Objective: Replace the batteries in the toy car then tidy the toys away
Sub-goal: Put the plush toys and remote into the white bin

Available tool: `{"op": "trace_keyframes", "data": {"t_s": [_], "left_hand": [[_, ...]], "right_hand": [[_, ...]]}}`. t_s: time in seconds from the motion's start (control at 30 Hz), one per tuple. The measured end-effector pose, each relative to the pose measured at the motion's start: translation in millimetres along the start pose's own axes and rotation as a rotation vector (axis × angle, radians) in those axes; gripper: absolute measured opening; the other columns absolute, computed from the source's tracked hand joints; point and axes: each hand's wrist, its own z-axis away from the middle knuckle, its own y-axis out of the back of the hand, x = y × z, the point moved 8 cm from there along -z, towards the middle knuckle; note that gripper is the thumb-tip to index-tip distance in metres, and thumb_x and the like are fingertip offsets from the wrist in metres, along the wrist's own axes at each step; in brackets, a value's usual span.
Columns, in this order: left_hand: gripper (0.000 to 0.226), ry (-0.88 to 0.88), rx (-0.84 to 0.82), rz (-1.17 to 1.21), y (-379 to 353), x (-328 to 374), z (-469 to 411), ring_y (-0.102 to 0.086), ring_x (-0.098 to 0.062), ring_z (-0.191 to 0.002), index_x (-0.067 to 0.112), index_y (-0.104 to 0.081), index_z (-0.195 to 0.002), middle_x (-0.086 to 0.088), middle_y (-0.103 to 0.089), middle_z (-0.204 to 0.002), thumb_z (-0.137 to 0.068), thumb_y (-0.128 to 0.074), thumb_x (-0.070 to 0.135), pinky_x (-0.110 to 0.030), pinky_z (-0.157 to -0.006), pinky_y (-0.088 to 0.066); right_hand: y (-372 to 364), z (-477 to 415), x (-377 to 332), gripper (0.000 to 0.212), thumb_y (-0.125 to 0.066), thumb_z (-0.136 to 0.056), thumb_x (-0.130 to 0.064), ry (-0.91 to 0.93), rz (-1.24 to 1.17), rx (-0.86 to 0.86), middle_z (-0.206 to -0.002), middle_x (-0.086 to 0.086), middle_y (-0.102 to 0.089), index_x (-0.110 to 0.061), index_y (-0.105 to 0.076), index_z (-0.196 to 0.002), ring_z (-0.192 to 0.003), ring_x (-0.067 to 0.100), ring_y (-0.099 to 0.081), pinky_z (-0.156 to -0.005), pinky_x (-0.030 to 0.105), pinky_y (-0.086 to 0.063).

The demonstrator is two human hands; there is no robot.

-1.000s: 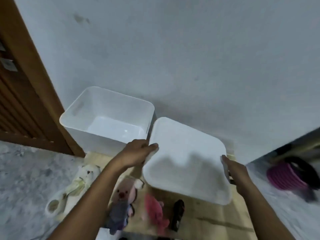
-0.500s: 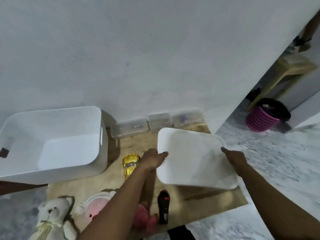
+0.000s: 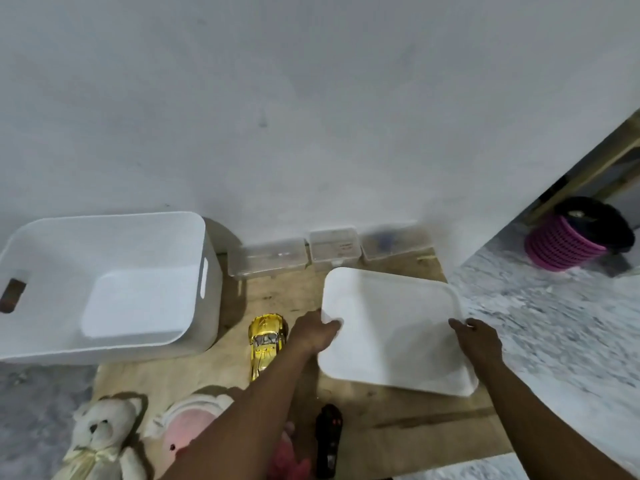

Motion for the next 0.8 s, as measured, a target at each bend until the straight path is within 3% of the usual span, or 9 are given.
{"op": "trace_keyframes", "data": {"t_s": [0.13,0.23,0.33,0.43,0.53,0.63,0.7,0.77,0.8], "left_hand": [[0.050,-0.047,0.007,0.017,14.6,-3.5,9.5,-0.063,-0.031,-0.116,0.017,-0.070,-0.114,-0.007,-0.070,-0.124,-0.089,-0.050,0.056,-0.031,-0.089,-0.049],[0.046,-0.108,0.063,0.225,35.4,-8.6,37.2,-0.066,-0.025,-0.110,0.021,-0.071,-0.096,-0.001,-0.073,-0.117,-0.074,-0.050,0.055,-0.041,-0.096,-0.053],[0.045,-0.139,0.142,0.506,58.7,-35.4,75.4,-0.071,-0.014,-0.096,0.030,-0.075,-0.108,0.006,-0.075,-0.106,-0.070,-0.060,0.048,-0.040,-0.090,-0.059],[0.015,-0.162,0.266,0.604,83.6,-76.0,124.0,-0.071,-0.020,-0.082,0.046,-0.074,-0.090,0.005,-0.071,-0.086,-0.076,-0.068,0.046,-0.031,-0.073,-0.056],[0.014,-0.132,0.376,0.684,101.5,-120.2,165.8,-0.068,-0.013,-0.080,0.034,-0.072,-0.104,0.005,-0.070,-0.087,-0.093,-0.067,0.026,-0.017,-0.059,-0.050],[0.018,-0.088,0.544,0.681,125.5,-176.4,205.2,-0.071,-0.014,-0.083,0.026,-0.072,-0.112,0.003,-0.073,-0.090,-0.094,-0.067,0.026,-0.022,-0.069,-0.055],[0.021,-0.061,0.636,0.659,139.9,-209.2,220.4,-0.069,-0.006,-0.080,0.024,-0.072,-0.113,0.008,-0.073,-0.089,-0.093,-0.069,0.026,-0.017,-0.068,-0.053],[0.027,-0.028,0.753,0.552,153.6,-240.8,230.8,-0.066,-0.006,-0.093,0.023,-0.070,-0.117,0.006,-0.072,-0.104,-0.091,-0.070,0.027,-0.016,-0.075,-0.049],[0.033,-0.010,0.822,0.450,160.6,-255.4,232.7,-0.064,-0.012,-0.104,0.024,-0.068,-0.121,0.002,-0.069,-0.116,-0.089,-0.071,0.028,-0.022,-0.083,-0.048]], "right_hand": [[3.2,23.9,-14.2,0.047,-0.067,-0.092,-0.031,0.104,-0.004,0.129,-0.132,0.019,-0.062,-0.006,-0.060,-0.132,-0.123,0.038,-0.055,-0.108,0.049,-0.039],[-3.6,56.5,-36.7,0.029,-0.066,-0.093,-0.022,0.228,-0.134,0.178,-0.116,0.013,-0.069,-0.013,-0.067,-0.120,-0.112,0.033,-0.061,-0.102,0.048,-0.044],[-34.9,101.1,-62.4,0.018,-0.065,-0.092,-0.016,0.349,-0.254,0.001,-0.094,0.007,-0.074,-0.020,-0.071,-0.109,-0.090,0.026,-0.070,-0.089,0.051,-0.055],[-78.4,157.1,-84.1,0.017,-0.066,-0.091,-0.011,0.464,-0.239,-0.204,-0.084,0.007,-0.074,-0.019,-0.073,-0.104,-0.076,0.025,-0.071,-0.077,0.050,-0.059],[-122.6,215.2,-98.3,0.017,-0.066,-0.092,-0.008,0.582,-0.172,-0.397,-0.081,0.004,-0.075,-0.021,-0.073,-0.101,-0.071,0.022,-0.071,-0.072,0.045,-0.059],[-176.5,278.7,-105.7,0.018,-0.070,-0.091,-0.014,0.706,-0.051,-0.604,-0.088,-0.006,-0.076,-0.028,-0.072,-0.102,-0.073,0.012,-0.071,-0.072,0.037,-0.060],[-206.6,315.7,-108.7,0.020,-0.073,-0.089,-0.017,0.775,0.012,-0.685,-0.097,-0.008,-0.074,-0.030,-0.070,-0.104,-0.082,0.008,-0.070,-0.074,0.027,-0.058],[-235.0,345.3,-109.0,0.025,-0.077,-0.085,-0.023,0.849,0.084,-0.711,-0.105,-0.010,-0.068,-0.032,-0.067,-0.107,-0.089,0.000,-0.066,-0.074,0.012,-0.051],[-250.0,355.9,-109.1,0.029,-0.078,-0.083,-0.031,0.903,0.148,-0.710,-0.107,-0.012,-0.066,-0.033,-0.064,-0.109,-0.090,0.000,-0.064,-0.075,0.012,-0.048]]}}
